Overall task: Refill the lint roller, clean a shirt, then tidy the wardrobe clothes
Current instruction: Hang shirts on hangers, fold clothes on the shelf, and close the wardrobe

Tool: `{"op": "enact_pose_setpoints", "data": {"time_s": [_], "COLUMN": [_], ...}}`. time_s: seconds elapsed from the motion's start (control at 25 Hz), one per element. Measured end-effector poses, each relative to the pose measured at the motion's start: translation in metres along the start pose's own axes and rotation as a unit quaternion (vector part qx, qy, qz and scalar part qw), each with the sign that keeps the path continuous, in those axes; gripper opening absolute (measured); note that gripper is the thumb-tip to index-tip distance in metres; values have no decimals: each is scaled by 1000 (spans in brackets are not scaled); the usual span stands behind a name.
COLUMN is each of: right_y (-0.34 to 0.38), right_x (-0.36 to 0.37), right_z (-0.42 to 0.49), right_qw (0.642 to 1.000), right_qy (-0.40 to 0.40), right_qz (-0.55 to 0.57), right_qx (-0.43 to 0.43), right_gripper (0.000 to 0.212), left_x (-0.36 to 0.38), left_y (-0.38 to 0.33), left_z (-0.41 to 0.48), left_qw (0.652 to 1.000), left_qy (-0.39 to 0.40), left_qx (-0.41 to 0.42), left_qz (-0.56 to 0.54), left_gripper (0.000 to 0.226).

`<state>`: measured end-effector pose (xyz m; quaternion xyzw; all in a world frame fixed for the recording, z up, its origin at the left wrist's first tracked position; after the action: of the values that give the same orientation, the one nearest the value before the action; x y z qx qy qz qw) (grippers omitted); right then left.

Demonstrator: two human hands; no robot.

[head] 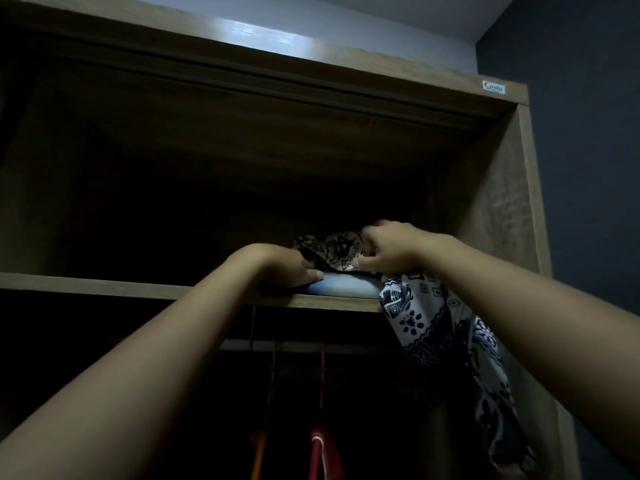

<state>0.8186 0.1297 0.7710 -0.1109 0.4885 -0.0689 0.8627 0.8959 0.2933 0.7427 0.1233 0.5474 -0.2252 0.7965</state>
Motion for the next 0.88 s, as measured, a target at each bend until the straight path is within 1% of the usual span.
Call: {"op": "enact_pose_setpoints", "data": {"time_s": [0.08,0.12,0.16,0.2,0.24,0.28,0.32,0.36,0.4,0.44,0.48,0.68,0.72,0.76,0.84,0.88], "right_y": [8,12,15,19,22,22,20,16,11,5,0,-16,-18,-20,-21,-21], "right_x": [-1,-2,-3,-5,-9,-15,-23,-32,-42,-52,-60,-93,-96,-96,-89,-83], "right_z": [8,11,15,17,18,17,14,12,8,5,3,-15,-19,-22,-24,-25], "right_qw": [997,995,996,996,992,981,962,934,906,885,874,822,822,833,861,870], "right_qy": [33,39,20,-20,-81,-152,-225,-292,-344,-376,-397,-525,-535,-530,-498,-485], "right_qz": [36,38,20,-1,-3,22,68,117,157,177,179,114,92,72,42,36], "right_qx": [58,80,86,90,99,117,141,169,192,209,215,189,169,144,97,86], "right_gripper": [68,64,51,39,33,33,34,36,38,39,40,40,40,40,42,41], "left_x": [8,9,10,11,10,10,11,11,12,12,12,12,11,11,10,10], "left_y": [6,8,8,8,7,7,7,7,7,7,7,6,5,4,2,2], "left_z": [-3,-4,-6,-6,-6,-7,-7,-7,-6,-5,-5,-6,-7,-8,-10,-11], "left_qw": [1000,1000,1000,1000,1000,1000,1000,1000,1000,1000,1000,1000,1000,1000,1000,1000], "left_qy": [13,10,8,7,6,6,4,3,2,4,7,4,3,3,4,1], "left_qx": [6,7,9,10,14,15,15,16,17,18,17,14,12,11,14,17], "left_qz": [-2,1,4,7,7,1,-1,-2,1,1,0,12,7,1,-2,0], "left_gripper": [59,59,59,59,58,58,57,57,57,57,57,57,57,57,57,57]}}
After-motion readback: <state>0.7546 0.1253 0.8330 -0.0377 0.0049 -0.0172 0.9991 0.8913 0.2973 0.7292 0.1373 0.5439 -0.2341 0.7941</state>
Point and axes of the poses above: each hand's wrist, its own z-axis towards the middle knuckle, its own x-axis out of the palm, y = z × x, the point moved 1 cm from there along z, towards the middle knuckle, and after that the axes turned 5 degrees about -x, right-handed, at the moved point
